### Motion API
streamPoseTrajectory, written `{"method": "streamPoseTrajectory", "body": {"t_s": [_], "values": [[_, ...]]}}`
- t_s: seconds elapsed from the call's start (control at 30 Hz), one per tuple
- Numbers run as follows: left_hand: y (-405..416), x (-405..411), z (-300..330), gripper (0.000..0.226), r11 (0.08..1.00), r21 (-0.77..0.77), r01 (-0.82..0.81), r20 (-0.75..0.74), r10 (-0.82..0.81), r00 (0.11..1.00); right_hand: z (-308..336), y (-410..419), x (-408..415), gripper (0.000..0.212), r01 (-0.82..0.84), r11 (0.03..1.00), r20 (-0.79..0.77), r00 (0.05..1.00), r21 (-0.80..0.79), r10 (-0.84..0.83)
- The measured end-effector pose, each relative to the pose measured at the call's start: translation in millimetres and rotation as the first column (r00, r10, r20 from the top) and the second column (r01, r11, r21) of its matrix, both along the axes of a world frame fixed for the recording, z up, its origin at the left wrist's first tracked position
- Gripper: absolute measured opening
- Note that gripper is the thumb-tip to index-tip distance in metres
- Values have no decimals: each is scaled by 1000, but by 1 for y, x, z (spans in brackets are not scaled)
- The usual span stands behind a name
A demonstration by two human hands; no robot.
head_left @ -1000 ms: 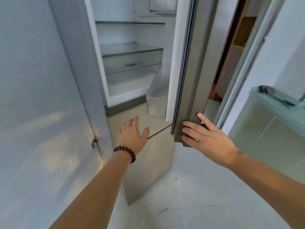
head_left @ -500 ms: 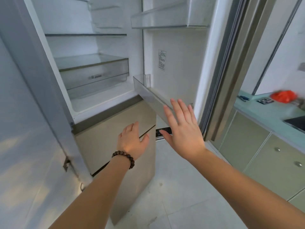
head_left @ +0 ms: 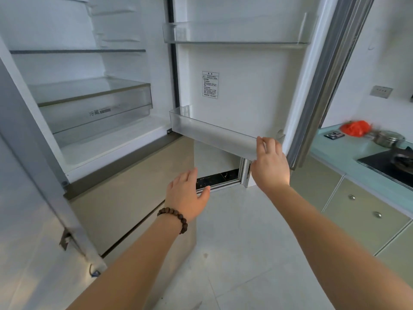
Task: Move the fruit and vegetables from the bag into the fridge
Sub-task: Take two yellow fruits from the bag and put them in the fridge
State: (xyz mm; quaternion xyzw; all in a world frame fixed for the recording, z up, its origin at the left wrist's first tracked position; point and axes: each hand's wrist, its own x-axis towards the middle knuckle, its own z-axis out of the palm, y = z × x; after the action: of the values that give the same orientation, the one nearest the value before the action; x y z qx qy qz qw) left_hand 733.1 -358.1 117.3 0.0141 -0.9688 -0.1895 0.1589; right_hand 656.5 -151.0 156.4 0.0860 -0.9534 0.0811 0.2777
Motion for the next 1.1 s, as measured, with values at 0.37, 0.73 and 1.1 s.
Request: {"method": "streamPoseTrajectory", "body": {"t_s": [0.37,0.73,1.1], "values": [[30,-41,-19,66,994,-33,101,25,-101,995,19,65,-80,67,117,993,147,982,30,-120],[41,-71,-24,65,998,-34,59,18,-58,998,15,90,-118,68,94,996,134,986,12,-95],[48,-68,-13,66,993,6,114,30,-114,993,-5,93,-87,82,122,991,205,970,49,-129]]}}
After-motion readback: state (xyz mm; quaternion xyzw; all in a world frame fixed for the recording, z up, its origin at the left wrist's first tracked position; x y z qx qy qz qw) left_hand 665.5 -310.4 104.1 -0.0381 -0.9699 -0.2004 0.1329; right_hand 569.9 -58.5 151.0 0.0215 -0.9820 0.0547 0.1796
